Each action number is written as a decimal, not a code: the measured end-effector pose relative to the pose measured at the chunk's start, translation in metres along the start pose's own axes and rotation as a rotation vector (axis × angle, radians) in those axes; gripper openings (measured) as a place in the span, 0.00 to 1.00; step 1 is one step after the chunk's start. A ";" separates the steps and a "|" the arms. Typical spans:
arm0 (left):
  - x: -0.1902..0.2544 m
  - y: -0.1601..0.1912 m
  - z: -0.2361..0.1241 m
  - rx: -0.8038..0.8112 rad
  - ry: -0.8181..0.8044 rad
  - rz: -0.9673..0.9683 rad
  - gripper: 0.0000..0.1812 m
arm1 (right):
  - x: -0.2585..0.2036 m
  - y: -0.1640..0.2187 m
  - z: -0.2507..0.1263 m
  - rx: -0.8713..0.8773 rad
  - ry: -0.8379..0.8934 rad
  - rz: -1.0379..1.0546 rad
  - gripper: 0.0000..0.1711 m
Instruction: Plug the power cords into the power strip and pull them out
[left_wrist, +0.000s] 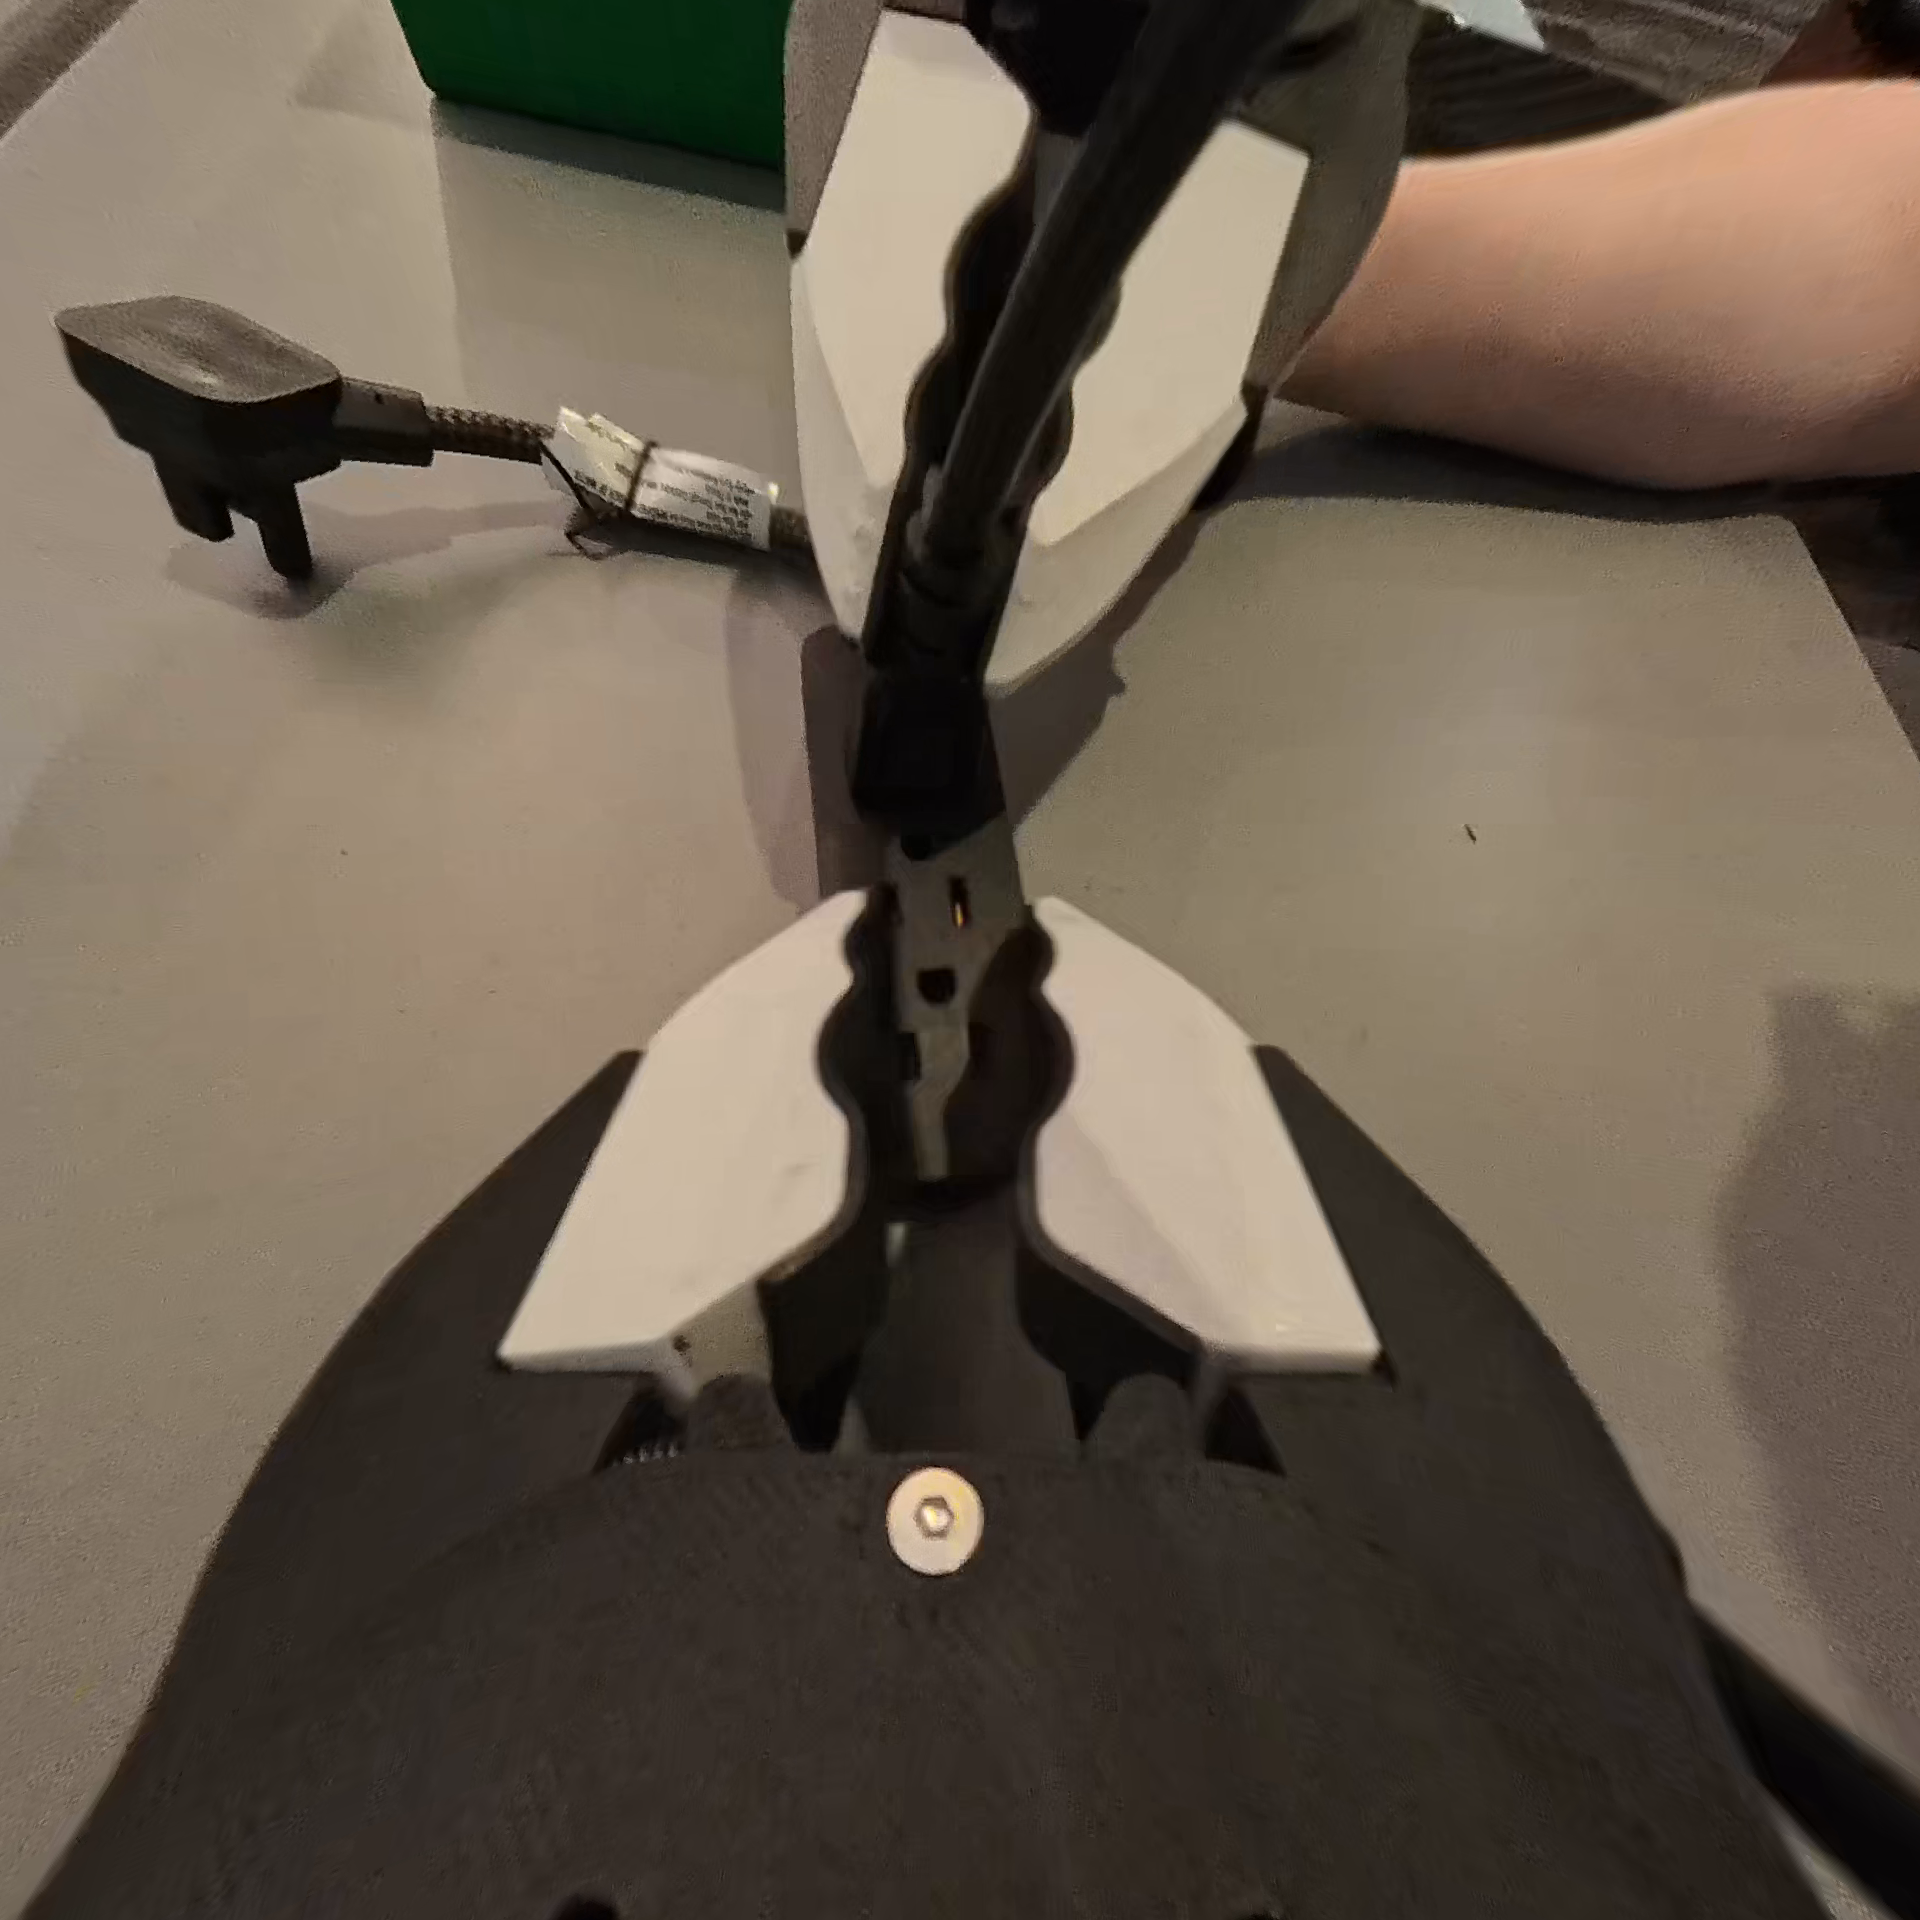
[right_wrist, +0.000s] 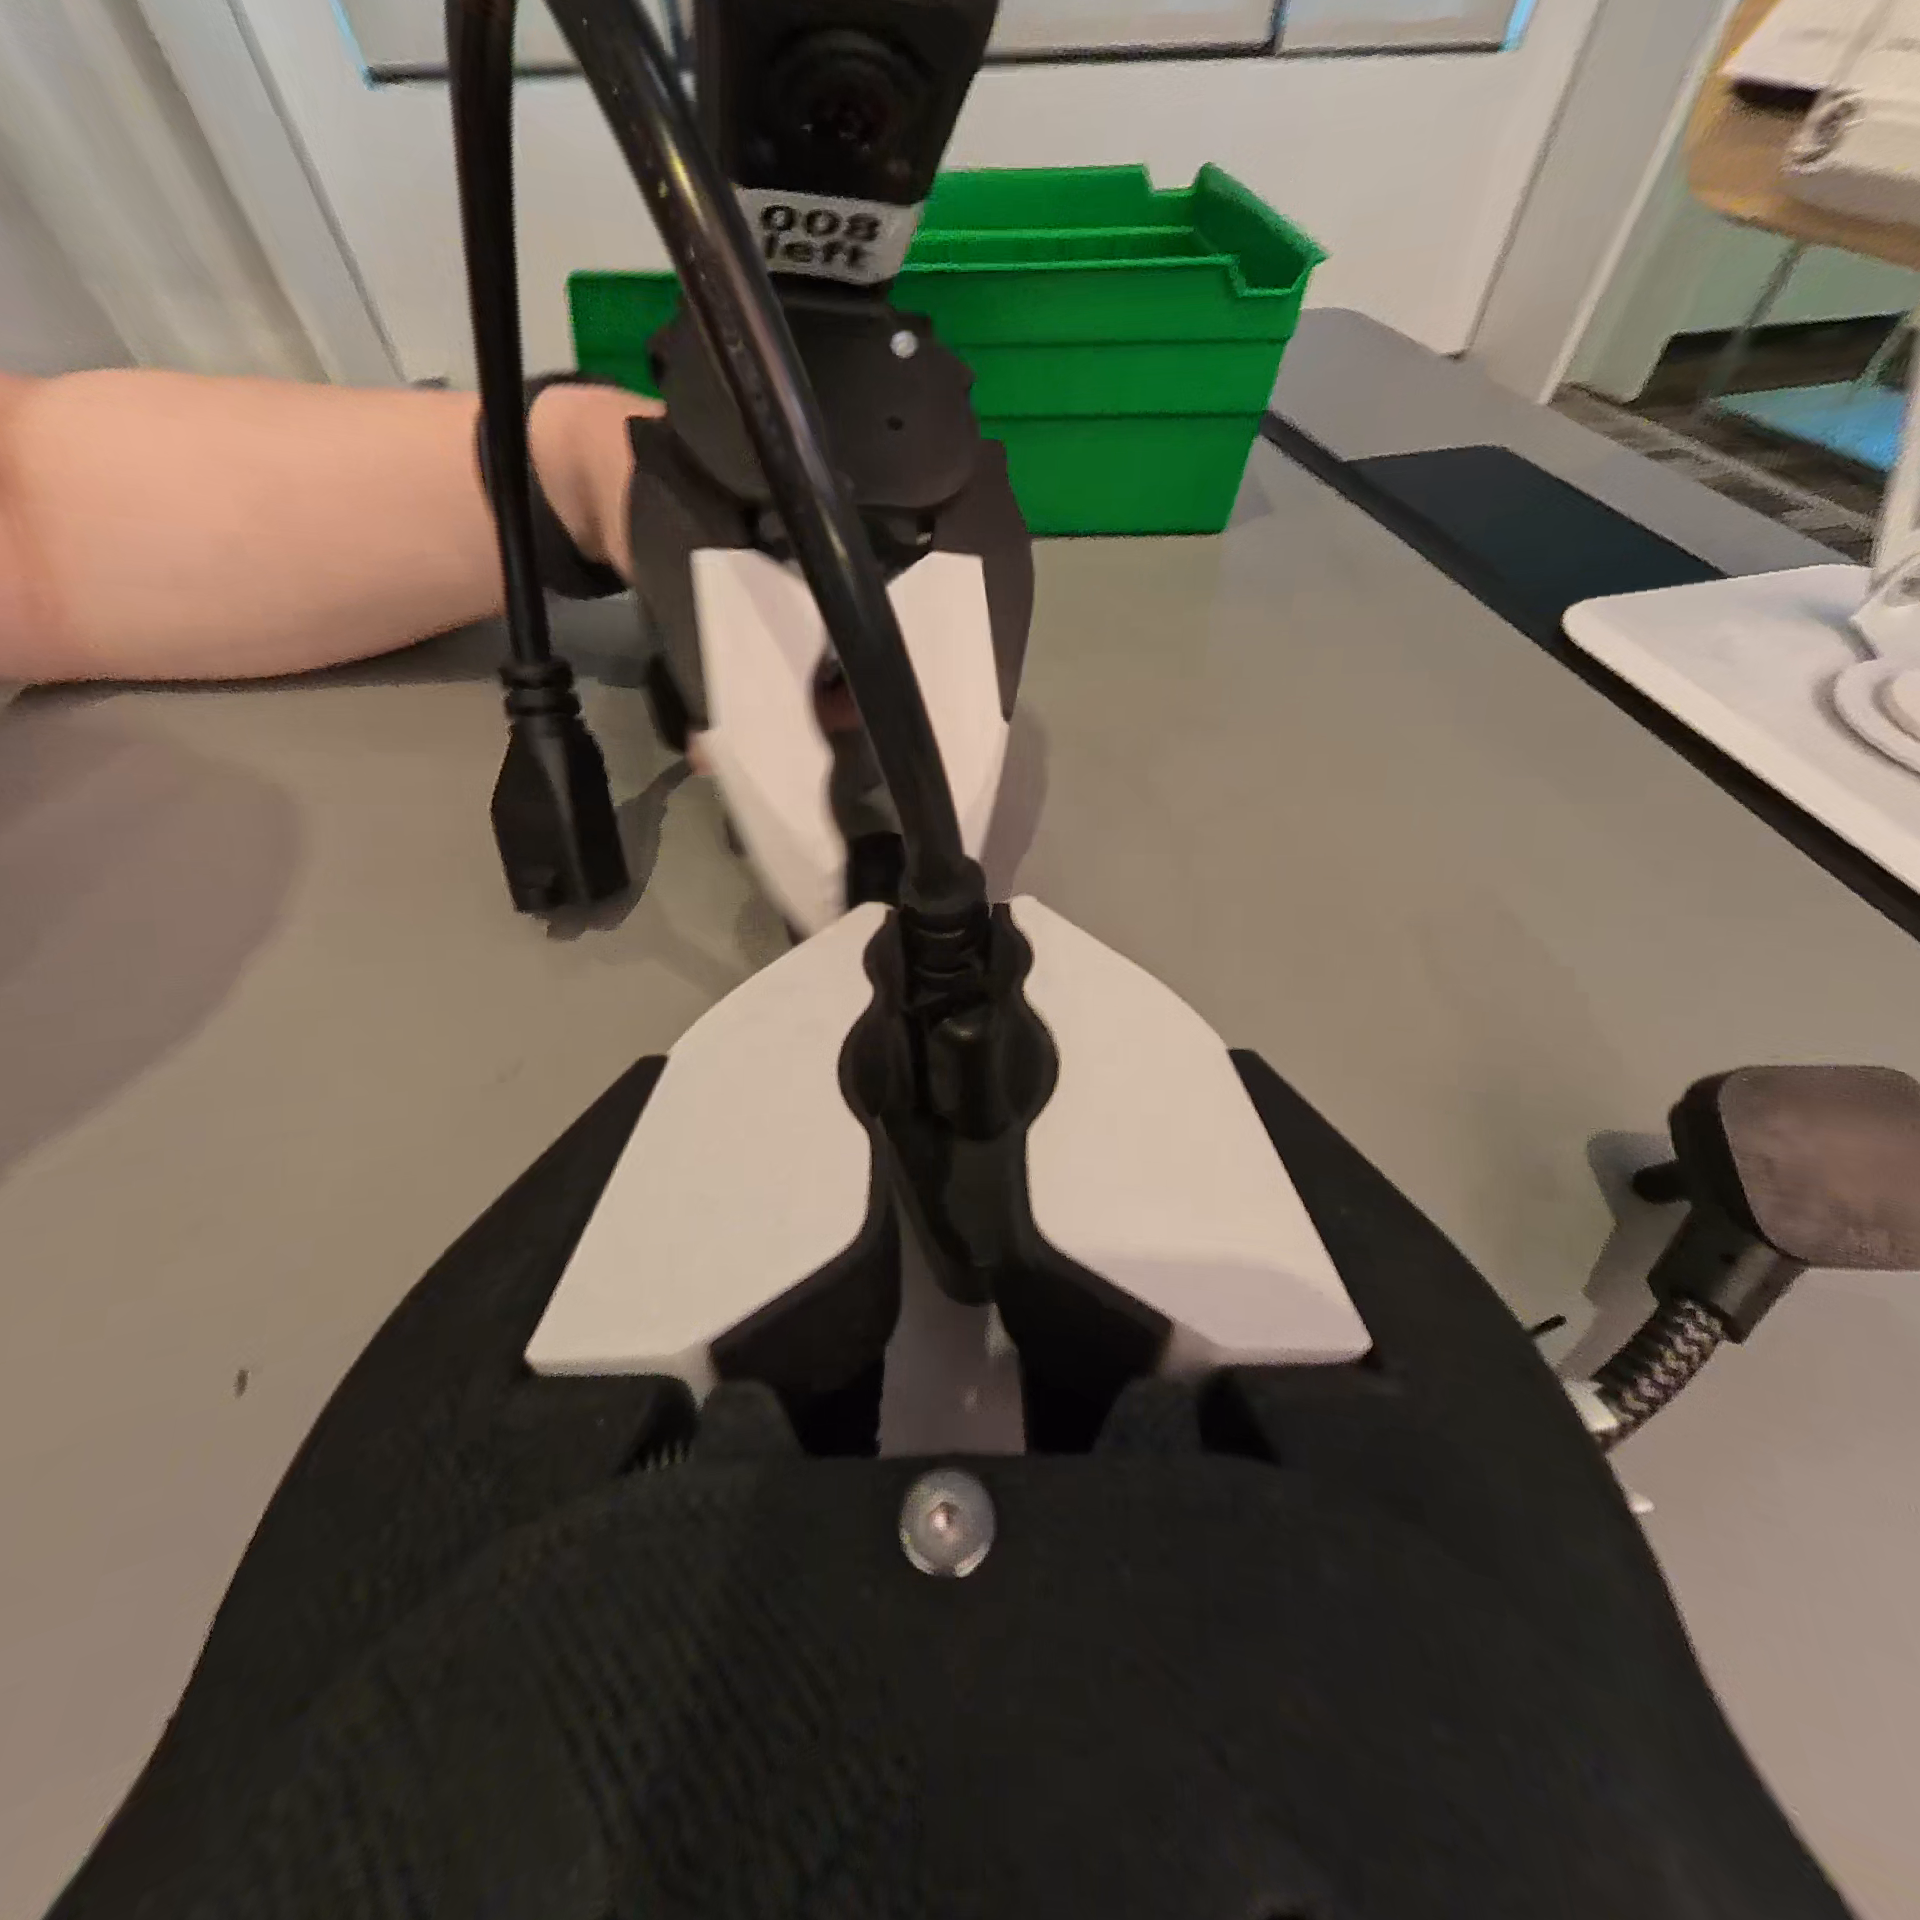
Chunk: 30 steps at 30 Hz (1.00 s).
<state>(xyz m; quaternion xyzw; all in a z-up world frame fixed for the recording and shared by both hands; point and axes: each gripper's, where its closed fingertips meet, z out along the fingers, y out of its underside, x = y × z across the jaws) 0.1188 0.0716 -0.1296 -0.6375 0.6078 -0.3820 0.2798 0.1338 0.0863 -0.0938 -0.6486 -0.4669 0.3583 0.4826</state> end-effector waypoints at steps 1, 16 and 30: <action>-0.002 -0.004 0.002 0.007 -0.015 -0.029 0.24 | 0.000 -0.001 0.004 0.002 0.017 0.011 0.11; -0.013 0.024 0.007 -0.169 -0.104 0.128 0.24 | -0.008 0.001 0.000 -0.036 -0.044 -0.111 0.15; -0.004 0.018 0.002 -0.111 -0.034 0.127 0.24 | -0.013 0.011 0.014 -0.095 -0.084 -0.042 0.14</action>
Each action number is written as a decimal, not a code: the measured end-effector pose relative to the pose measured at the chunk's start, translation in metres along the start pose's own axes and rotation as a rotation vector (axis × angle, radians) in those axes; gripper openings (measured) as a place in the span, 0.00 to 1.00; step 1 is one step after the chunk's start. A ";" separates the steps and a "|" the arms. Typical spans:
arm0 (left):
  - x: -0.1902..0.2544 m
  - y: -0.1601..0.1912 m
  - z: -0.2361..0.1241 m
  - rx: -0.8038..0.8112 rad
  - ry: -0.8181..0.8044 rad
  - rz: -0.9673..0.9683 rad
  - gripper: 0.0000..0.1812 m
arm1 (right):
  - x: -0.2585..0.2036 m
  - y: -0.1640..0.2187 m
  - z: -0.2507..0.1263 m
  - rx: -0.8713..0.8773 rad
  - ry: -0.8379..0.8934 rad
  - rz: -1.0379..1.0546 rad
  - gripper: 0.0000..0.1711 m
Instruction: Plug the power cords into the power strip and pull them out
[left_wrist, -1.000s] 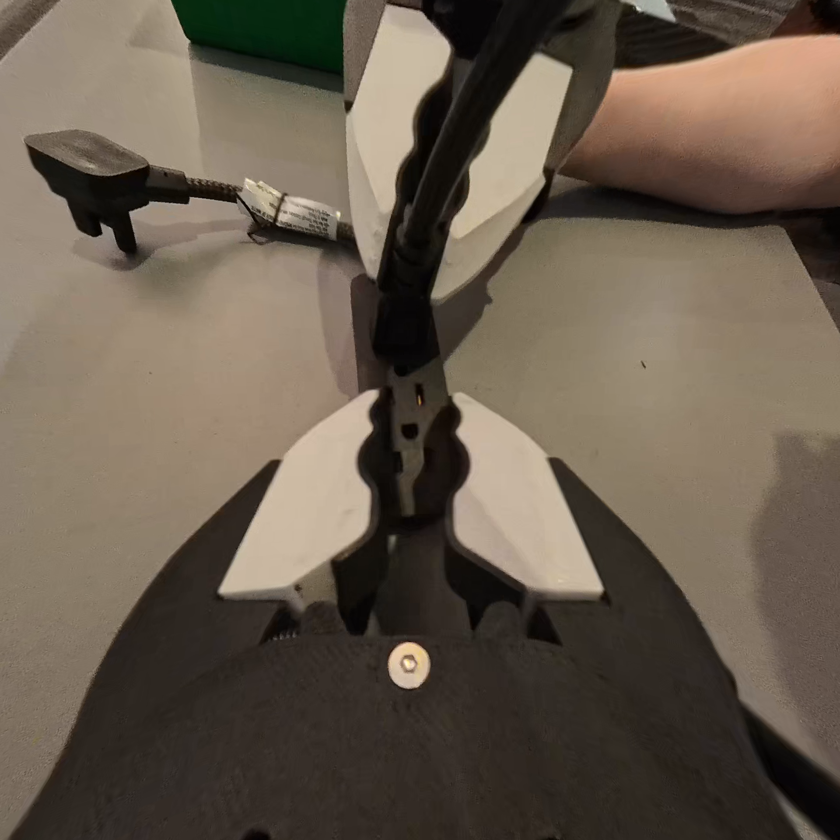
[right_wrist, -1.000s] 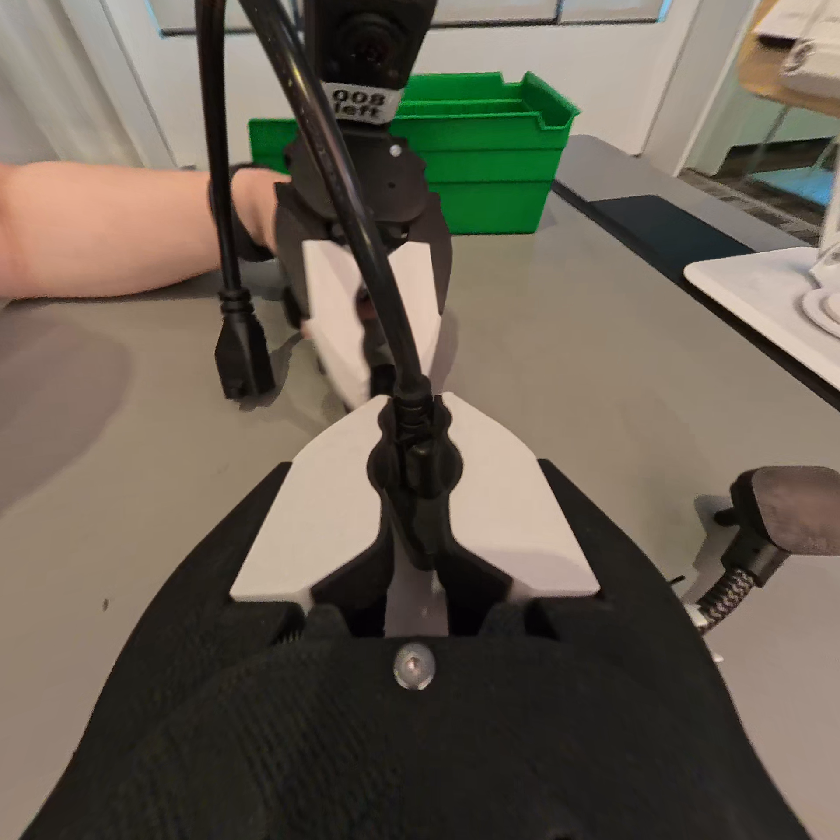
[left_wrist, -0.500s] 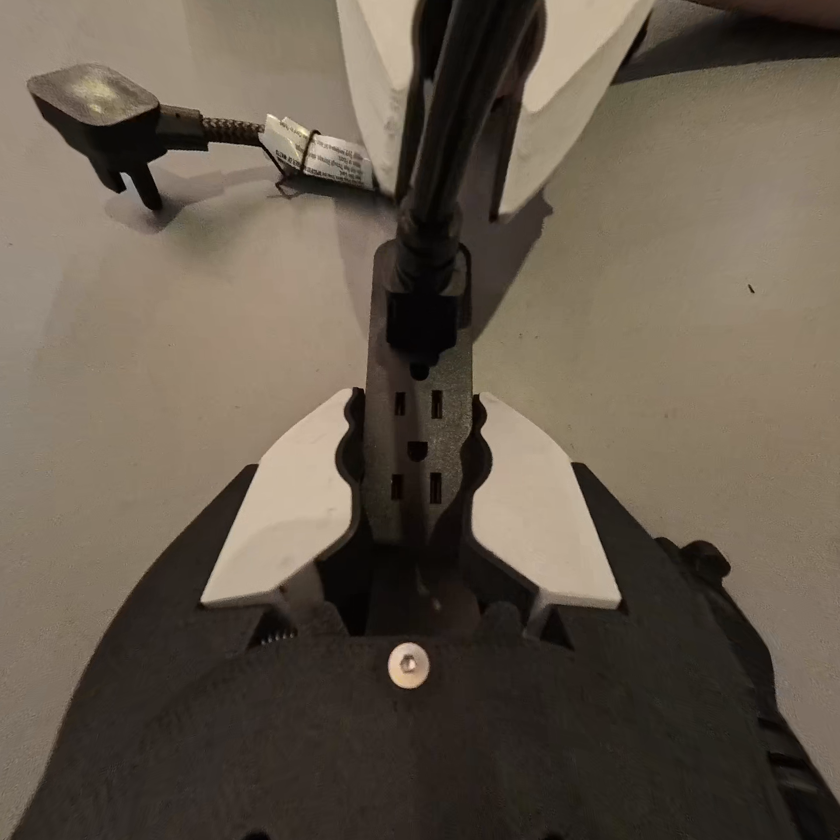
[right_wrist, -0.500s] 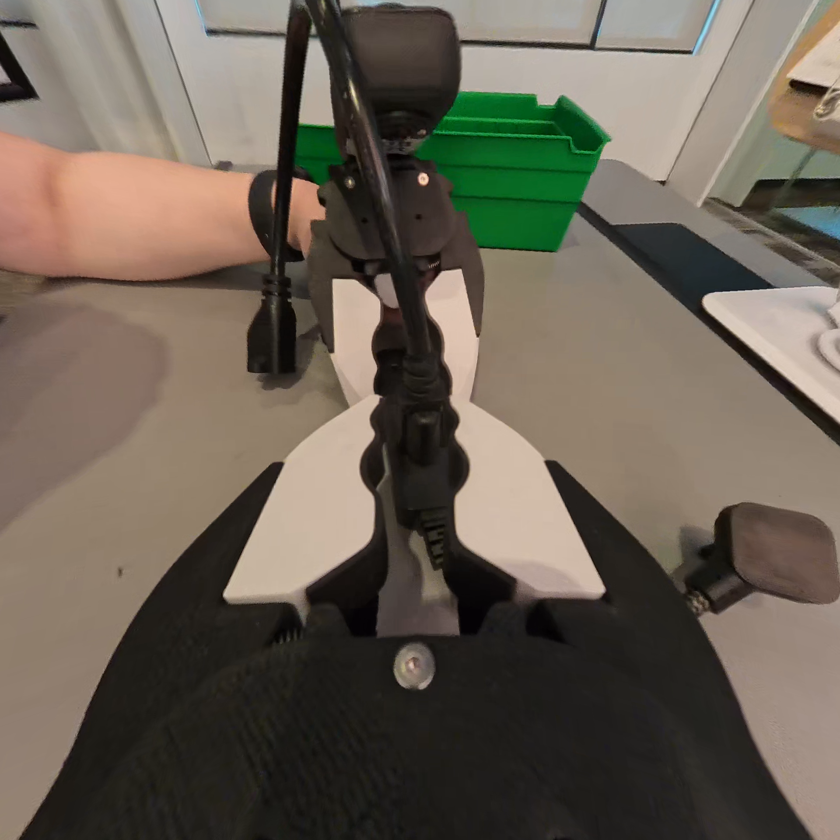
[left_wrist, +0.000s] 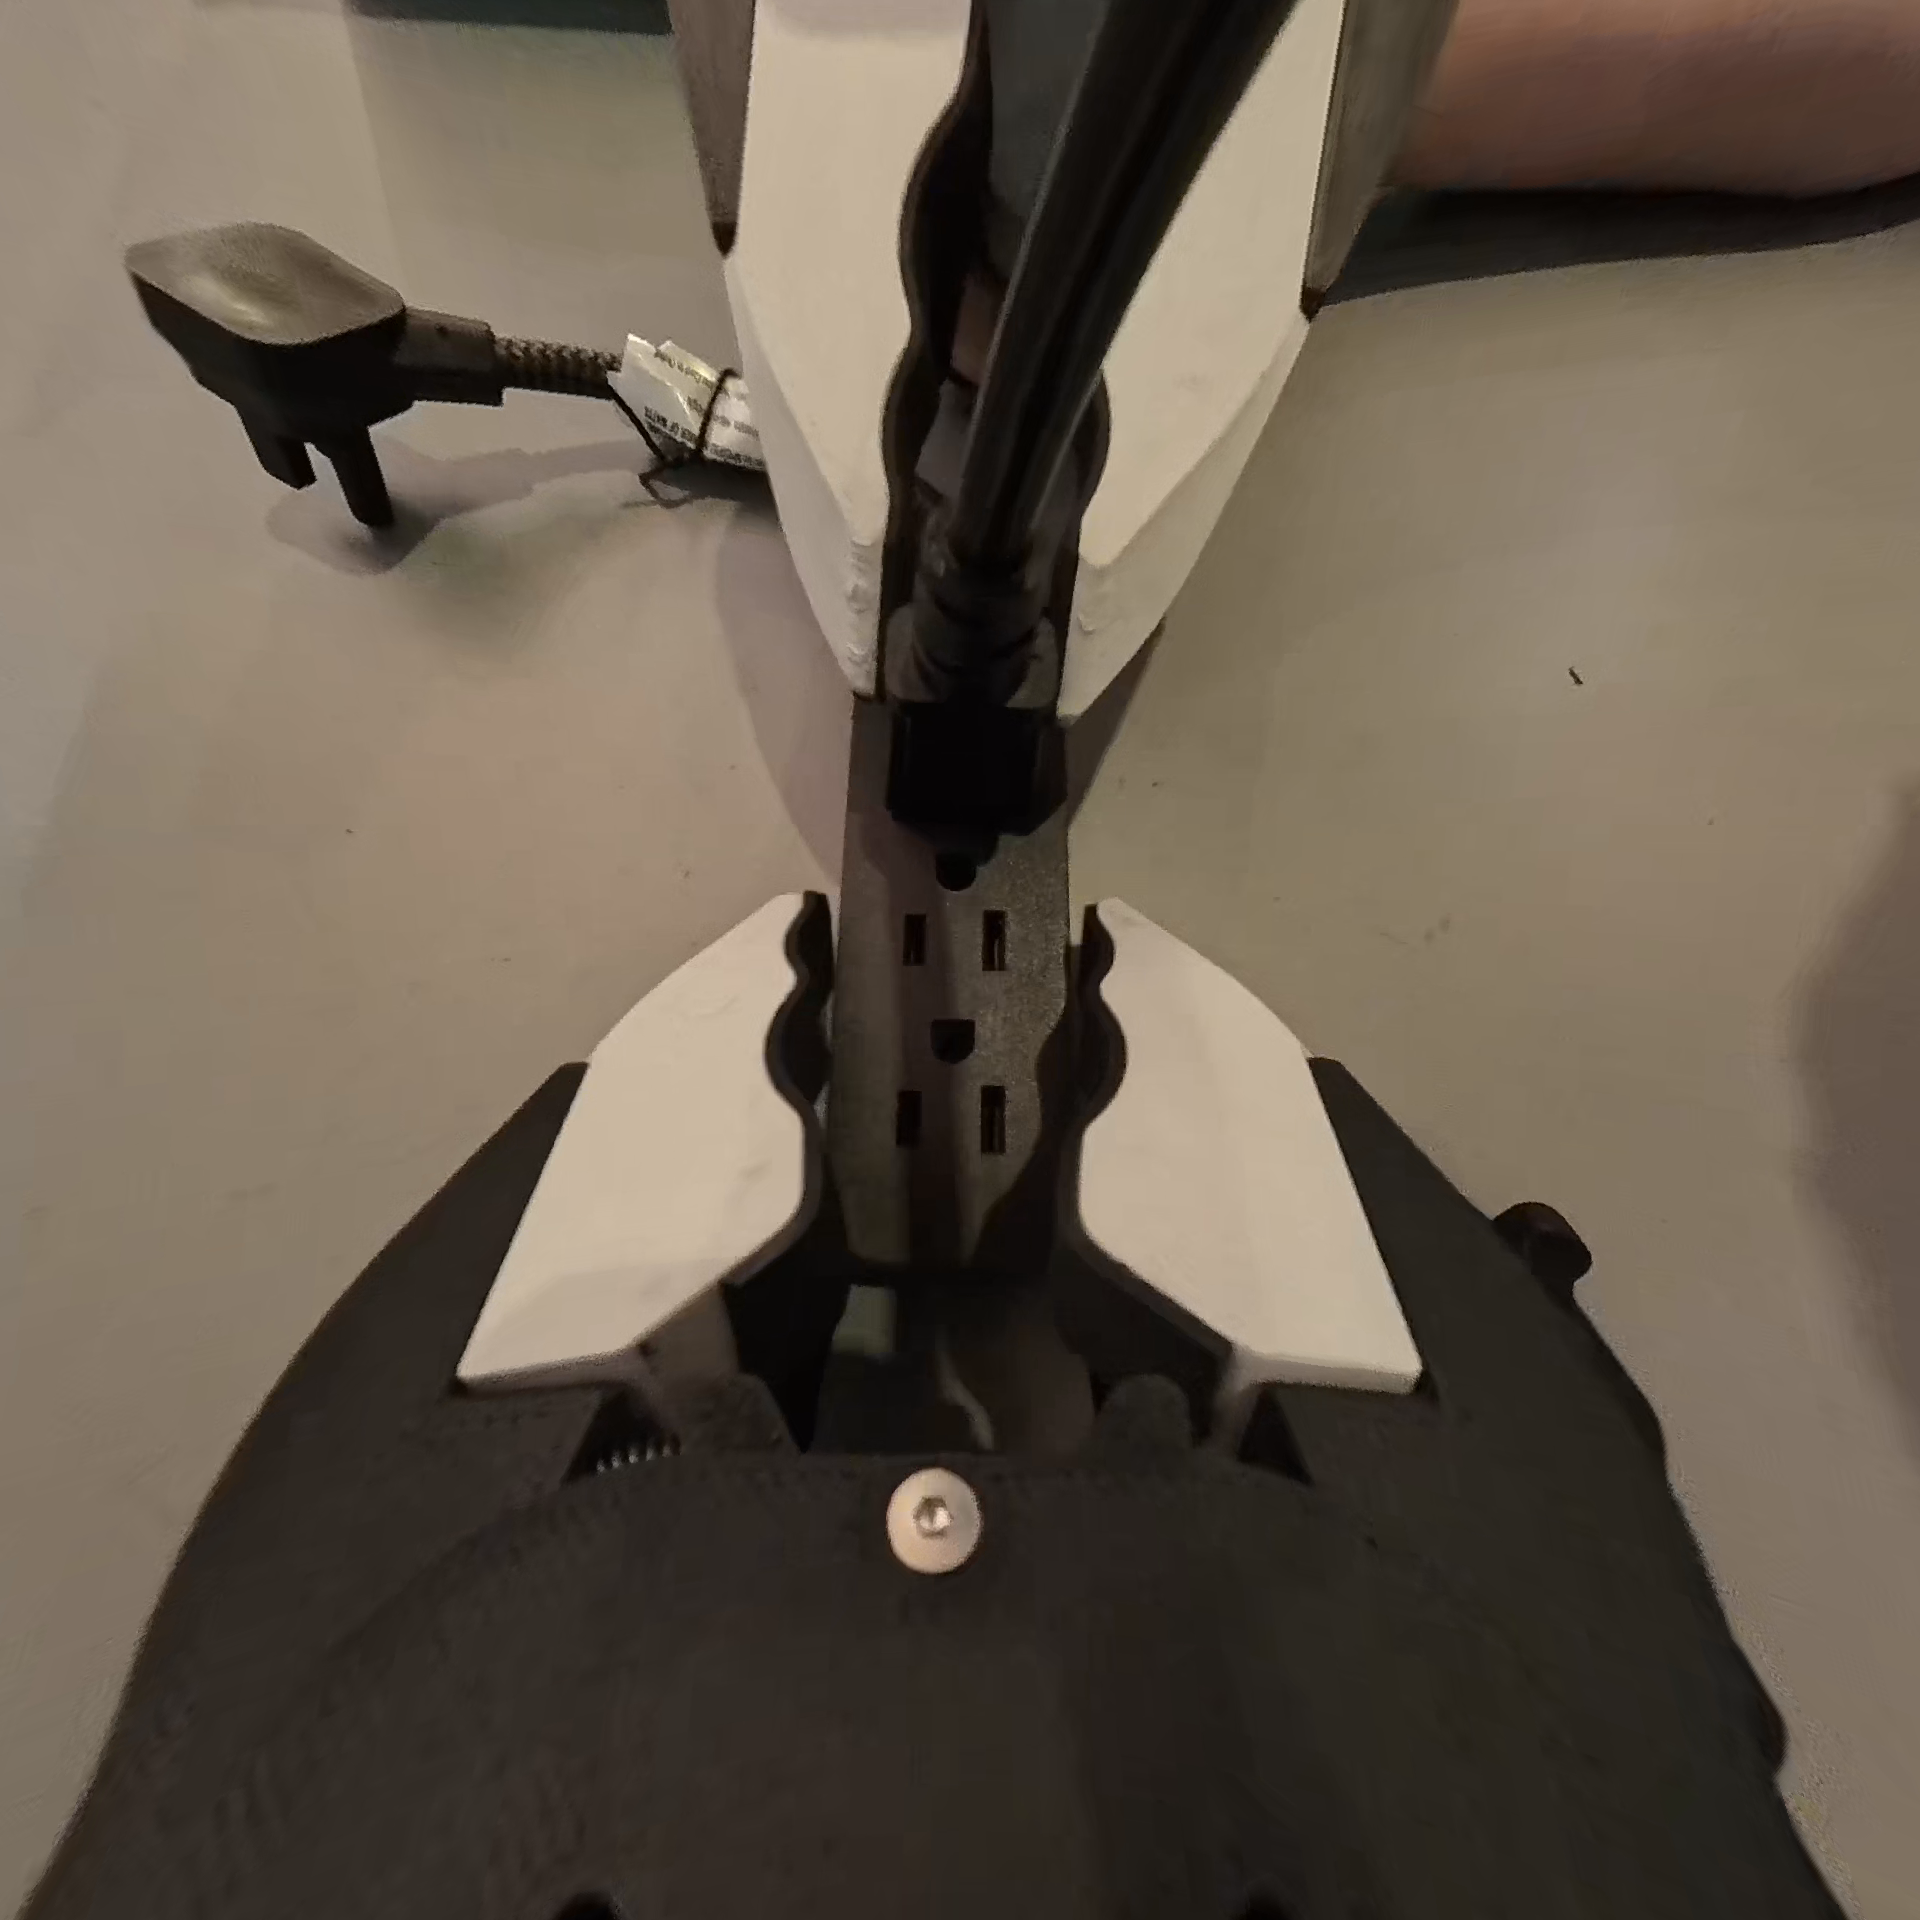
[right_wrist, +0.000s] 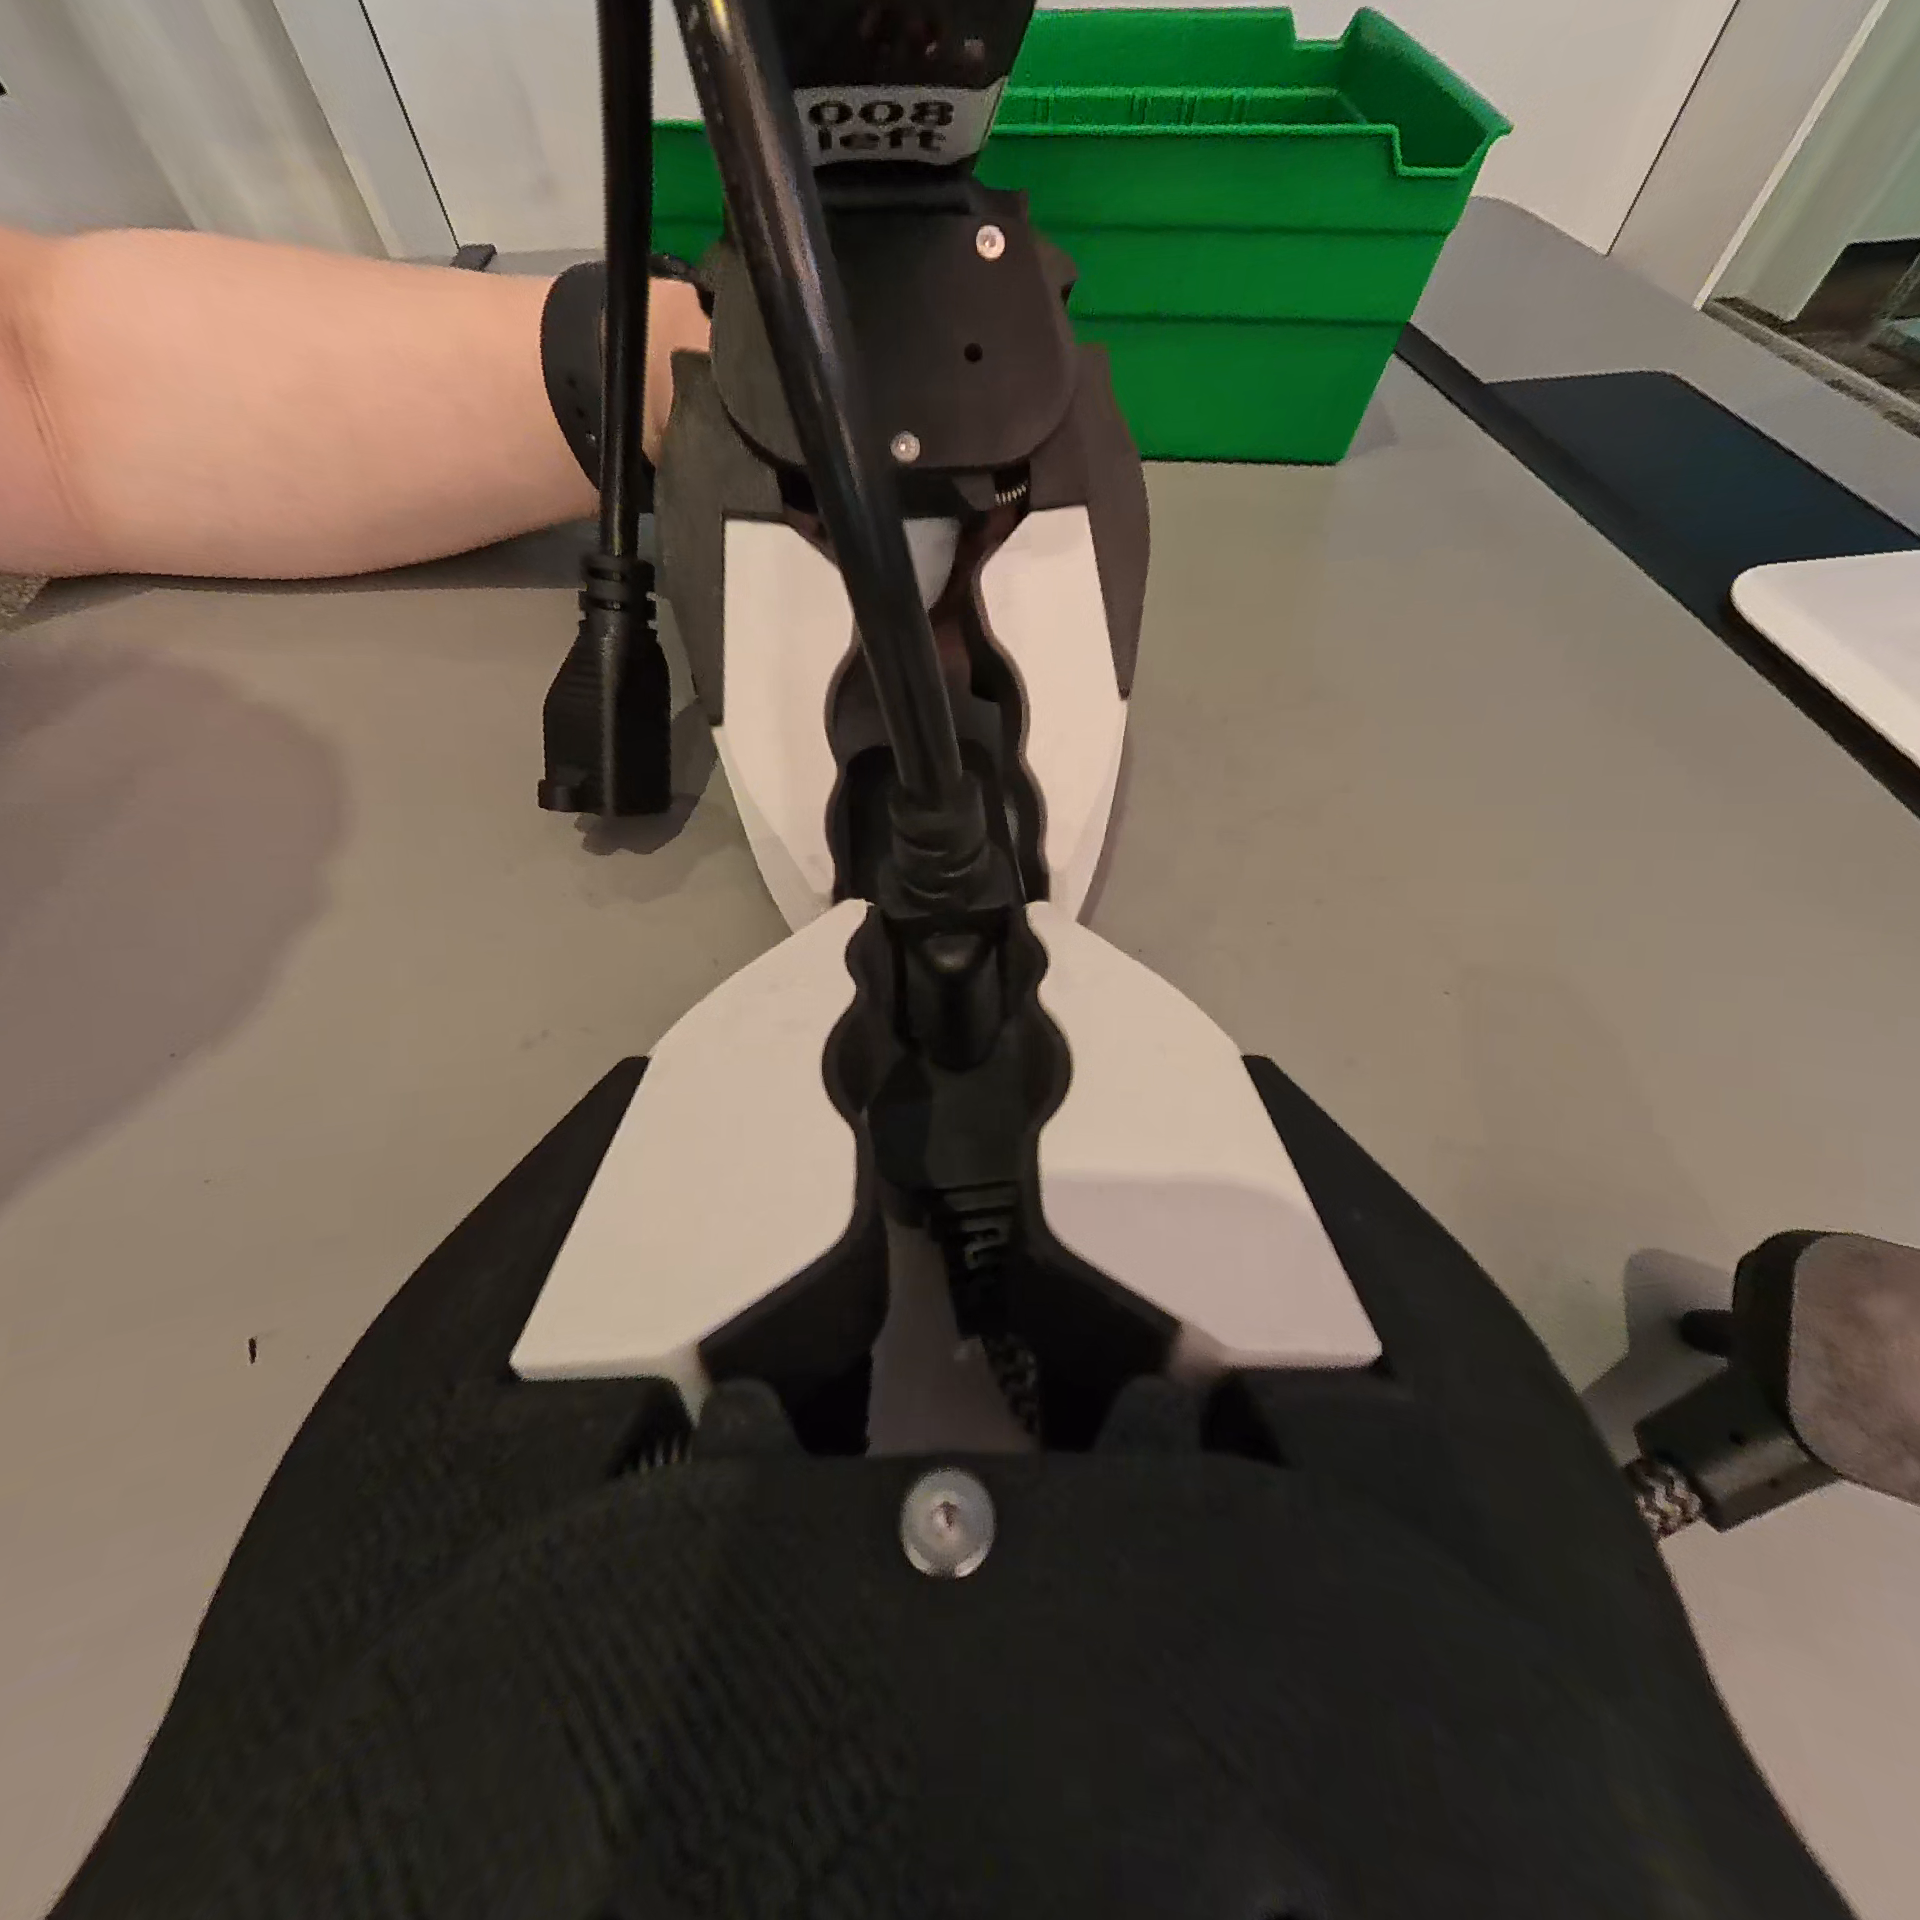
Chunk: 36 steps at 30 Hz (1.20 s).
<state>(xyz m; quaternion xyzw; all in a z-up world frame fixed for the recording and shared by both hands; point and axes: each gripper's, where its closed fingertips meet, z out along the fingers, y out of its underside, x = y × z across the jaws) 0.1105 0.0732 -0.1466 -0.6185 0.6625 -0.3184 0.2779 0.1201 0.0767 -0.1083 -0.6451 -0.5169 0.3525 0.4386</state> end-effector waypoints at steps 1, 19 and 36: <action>0.000 -0.002 -0.001 0.013 -0.003 -0.005 0.23 | 0.000 0.000 0.000 0.000 -0.002 0.002 0.14; -0.001 -0.013 -0.007 0.108 -0.048 -0.007 0.08 | -0.002 0.001 -0.001 -0.004 0.035 -0.053 0.14; 0.002 -0.016 -0.003 0.116 -0.038 -0.042 0.08 | 0.001 -0.004 0.004 -0.075 0.098 0.046 0.12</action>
